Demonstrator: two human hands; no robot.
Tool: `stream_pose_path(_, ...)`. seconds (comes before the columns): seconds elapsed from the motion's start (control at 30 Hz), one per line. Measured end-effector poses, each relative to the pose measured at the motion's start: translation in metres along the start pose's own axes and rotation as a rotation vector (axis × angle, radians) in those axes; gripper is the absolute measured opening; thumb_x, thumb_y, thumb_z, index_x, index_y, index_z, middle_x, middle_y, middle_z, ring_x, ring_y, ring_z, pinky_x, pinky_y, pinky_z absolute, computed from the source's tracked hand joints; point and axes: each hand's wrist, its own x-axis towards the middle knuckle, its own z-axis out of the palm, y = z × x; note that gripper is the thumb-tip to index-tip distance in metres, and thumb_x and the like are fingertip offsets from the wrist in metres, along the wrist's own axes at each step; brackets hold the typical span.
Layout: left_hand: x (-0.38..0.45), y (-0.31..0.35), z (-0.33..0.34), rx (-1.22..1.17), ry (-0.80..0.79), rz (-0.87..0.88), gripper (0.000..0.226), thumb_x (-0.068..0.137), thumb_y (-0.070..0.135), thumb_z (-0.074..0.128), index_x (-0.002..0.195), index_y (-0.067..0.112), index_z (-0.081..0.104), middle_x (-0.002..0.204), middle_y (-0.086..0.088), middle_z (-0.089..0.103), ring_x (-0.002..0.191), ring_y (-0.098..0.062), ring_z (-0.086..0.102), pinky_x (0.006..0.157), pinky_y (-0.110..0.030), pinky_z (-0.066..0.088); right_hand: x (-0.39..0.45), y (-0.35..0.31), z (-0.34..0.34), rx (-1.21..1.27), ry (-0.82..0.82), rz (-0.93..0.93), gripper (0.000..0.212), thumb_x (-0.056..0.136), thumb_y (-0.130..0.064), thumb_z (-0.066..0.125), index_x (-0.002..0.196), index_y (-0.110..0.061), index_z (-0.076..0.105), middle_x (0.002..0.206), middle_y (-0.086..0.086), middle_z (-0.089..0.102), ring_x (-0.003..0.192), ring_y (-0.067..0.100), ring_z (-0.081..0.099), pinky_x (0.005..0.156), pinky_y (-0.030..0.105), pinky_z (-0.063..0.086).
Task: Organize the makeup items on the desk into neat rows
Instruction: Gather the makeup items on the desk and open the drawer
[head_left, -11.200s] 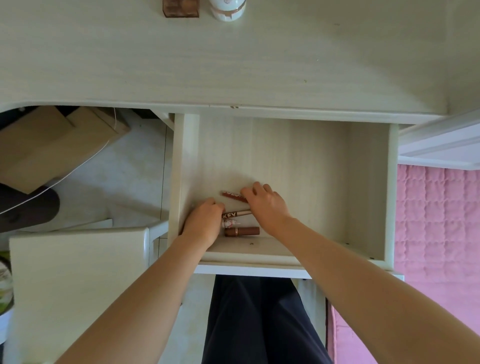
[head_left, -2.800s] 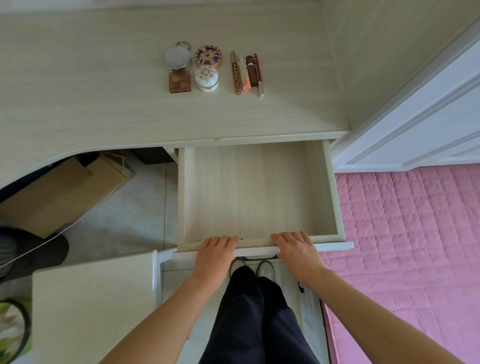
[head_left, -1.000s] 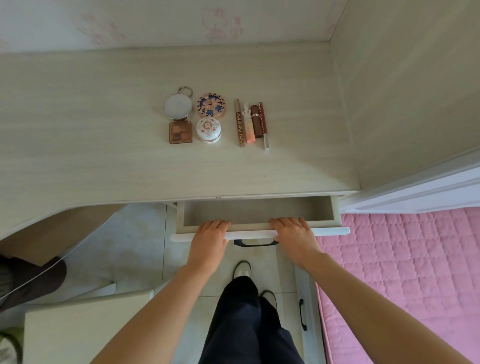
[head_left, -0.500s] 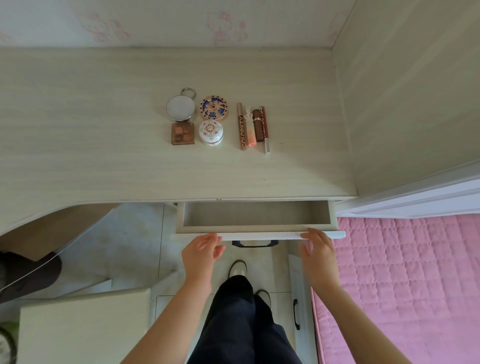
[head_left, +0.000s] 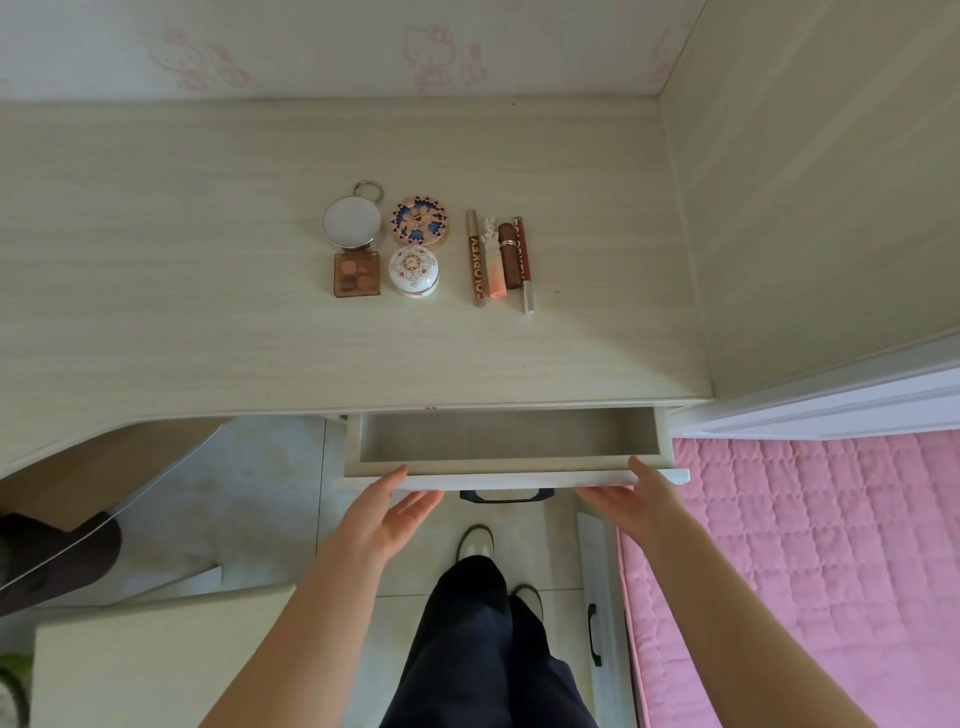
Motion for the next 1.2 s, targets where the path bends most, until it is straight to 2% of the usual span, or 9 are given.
stream_pose_path(0.17, 0.007, 0.006, 0.009, 0.123, 0.019, 0.041, 0.021, 0.090, 0.000, 0.060, 0.109, -0.002, 0.052, 0.110, -0.024, 0.058, 0.101, -0.037, 0.062, 0.080, -0.051, 0.056, 0.008, -0.013, 0.016, -0.138, 0.095, -0.054, 0.033, 0.093, 0.007, 0.039, 0.125, -0.001, 0.041, 0.119, 0.028, 0.049, 0.102, 0.054, 0.051, 0.067, 0.071, 0.047)
stream_pose_path(0.23, 0.008, 0.012, 0.015, 0.129, 0.018, 0.045, 0.015, 0.090, -0.003, 0.059, 0.103, -0.001, 0.052, 0.108, -0.024, 0.057, 0.104, -0.038, 0.061, 0.083, -0.052, 0.054, 0.012, -0.017, 0.022, -0.174, 0.109, -0.065, 0.034, 0.092, 0.008, 0.040, 0.124, -0.002, 0.042, 0.117, 0.027, 0.049, 0.101, 0.054, 0.052, 0.057, 0.067, 0.048)
stream_pose_path(0.4, 0.012, 0.024, 0.027, 0.130, -0.019, 0.030, 0.016, 0.090, -0.004, 0.058, 0.104, 0.000, 0.050, 0.108, -0.024, 0.056, 0.107, -0.038, 0.059, 0.089, -0.055, 0.051, 0.028, -0.026, 0.035, -0.250, 0.133, -0.078, 0.033, 0.093, 0.004, 0.046, 0.125, -0.001, 0.043, 0.114, 0.028, 0.052, 0.085, 0.054, 0.056, 0.048, 0.061, 0.051)
stream_pose_path(0.6, 0.024, 0.035, 0.033, 0.118, -0.096, 0.042, 0.021, 0.093, -0.012, 0.045, 0.113, -0.008, 0.050, 0.118, -0.030, 0.057, 0.108, -0.042, 0.060, 0.091, -0.055, 0.049, 0.034, -0.038, 0.048, -0.266, 0.100, -0.070, 0.036, 0.093, -0.001, 0.047, 0.129, -0.003, 0.043, 0.120, 0.027, 0.056, 0.104, 0.052, 0.056, 0.062, 0.063, 0.051)
stream_pose_path(0.7, 0.030, 0.039, 0.039, 0.117, -0.095, 0.069, 0.019, 0.093, -0.013, 0.044, 0.109, -0.008, 0.051, 0.110, -0.029, 0.058, 0.105, -0.041, 0.060, 0.088, -0.054, 0.049, 0.035, -0.042, 0.059, -0.239, 0.096, -0.107, 0.037, 0.091, 0.003, 0.040, 0.127, -0.001, 0.047, 0.108, 0.027, 0.061, 0.086, 0.051, 0.061, 0.060, 0.062, 0.052)
stream_pose_path(0.8, 0.033, 0.041, 0.042, 0.116, -0.096, 0.083, 0.016, 0.093, -0.014, 0.043, 0.103, -0.006, 0.054, 0.107, -0.028, 0.060, 0.103, -0.041, 0.061, 0.091, -0.054, 0.049, 0.035, -0.044, 0.067, -0.232, 0.101, -0.139, 0.037, 0.090, 0.007, 0.033, 0.124, 0.000, 0.046, 0.115, 0.025, 0.058, 0.076, 0.048, 0.060, 0.054, 0.061, 0.050)
stream_pose_path(1.0, 0.034, 0.040, 0.040, 0.057, -0.103, 0.073, 0.014, 0.093, -0.012, 0.044, 0.101, -0.006, 0.054, 0.107, -0.028, 0.061, 0.102, -0.041, 0.061, 0.096, -0.055, 0.047, 0.029, -0.043, 0.063, -0.225, 0.105, -0.106, 0.036, 0.093, 0.010, 0.029, 0.127, 0.009, 0.042, 0.117, 0.027, 0.057, 0.077, 0.049, 0.058, 0.050, 0.057, 0.048)
stream_pose_path(1.1, 0.038, 0.039, 0.044, 0.026, -0.101, 0.082, 0.014, 0.095, -0.011, 0.043, 0.101, -0.005, 0.053, 0.107, -0.026, 0.060, 0.101, -0.042, 0.061, 0.088, -0.056, 0.049, 0.024, -0.042, 0.069, -0.189, 0.093, -0.148, 0.039, 0.091, 0.013, 0.026, 0.124, 0.006, 0.047, 0.112, 0.026, 0.059, 0.084, 0.045, 0.060, 0.059, 0.059, 0.050)
stream_pose_path(1.2, 0.045, 0.039, 0.044, 0.015, -0.111, 0.083, 0.023, 0.096, -0.011, 0.036, 0.113, -0.002, 0.048, 0.117, -0.027, 0.055, 0.107, -0.047, 0.057, 0.074, -0.054, 0.050, 0.021, -0.044, 0.074, -0.186, 0.075, -0.131, 0.042, 0.096, 0.007, 0.017, 0.125, 0.004, 0.047, 0.123, 0.026, 0.055, 0.104, 0.045, 0.058, 0.074, 0.060, 0.046)
